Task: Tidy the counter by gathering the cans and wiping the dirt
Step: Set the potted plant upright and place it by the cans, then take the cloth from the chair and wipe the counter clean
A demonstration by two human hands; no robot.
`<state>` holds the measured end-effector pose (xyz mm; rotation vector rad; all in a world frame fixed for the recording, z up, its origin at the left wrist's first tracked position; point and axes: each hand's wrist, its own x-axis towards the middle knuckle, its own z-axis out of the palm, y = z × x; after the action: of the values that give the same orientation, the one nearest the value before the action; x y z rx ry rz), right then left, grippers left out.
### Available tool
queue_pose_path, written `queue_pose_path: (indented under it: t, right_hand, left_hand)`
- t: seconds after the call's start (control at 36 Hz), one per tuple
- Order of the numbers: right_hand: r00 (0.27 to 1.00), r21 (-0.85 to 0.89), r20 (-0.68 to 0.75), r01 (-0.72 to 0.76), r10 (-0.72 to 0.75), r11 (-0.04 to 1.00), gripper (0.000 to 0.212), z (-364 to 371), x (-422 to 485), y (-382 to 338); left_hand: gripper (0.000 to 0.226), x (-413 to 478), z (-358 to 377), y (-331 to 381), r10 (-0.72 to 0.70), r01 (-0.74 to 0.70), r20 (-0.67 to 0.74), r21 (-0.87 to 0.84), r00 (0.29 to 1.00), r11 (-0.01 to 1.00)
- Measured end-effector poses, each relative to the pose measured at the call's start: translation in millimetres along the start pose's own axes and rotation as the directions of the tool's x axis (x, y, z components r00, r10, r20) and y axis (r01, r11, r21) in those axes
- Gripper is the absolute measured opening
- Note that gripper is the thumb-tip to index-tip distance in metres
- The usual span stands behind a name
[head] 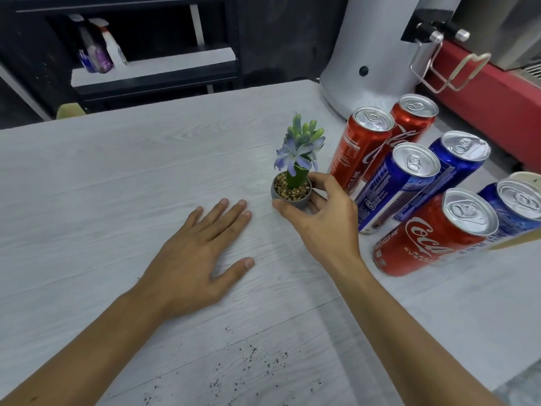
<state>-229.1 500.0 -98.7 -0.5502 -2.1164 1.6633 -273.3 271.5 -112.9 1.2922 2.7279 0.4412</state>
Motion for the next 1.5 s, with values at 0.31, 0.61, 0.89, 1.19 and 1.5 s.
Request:
queue_pose_path:
  t: [0.31,0.61,0.89,1.19,1.5]
  right_hand:
    - [1.0,-0.076,-0.01,0.016,-0.017,0.997,0.053,3,-1,5]
    - [0.999,-0.176,0.053,0.02,-0.011,0.984,0.063,-1,-3,1]
    - [0.994,-0.366,0.105,0.023,0.017,0.93,0.069,-21,-38,-15]
    - [0.969,-0.677,0.246,0.159,0.018,0.719,0.074,-49,-96,-35]
    - [0.952,-0.716,0.304,0.216,0.018,0.664,0.067,-70,-182,-47]
  left_hand:
    - [0.074,0,0,0,0.005,-0.005,-0.003,-0.004,1.0,1.0]
    - [0.074,0,-1,1,-0.003,0.003,0.011,-0.006,1.0,1.0]
    - [0.072,-1,-18,19,-0.101,0.105,0.049,-0.106,0.994,0.989]
    - [0.071,-29,-49,51,-0.145,0.157,0.127,-0.086,0.981,0.984]
    - [0.068,-79,-49,91,-0.063,0.078,0.14,-0.108,0.988,0.991]
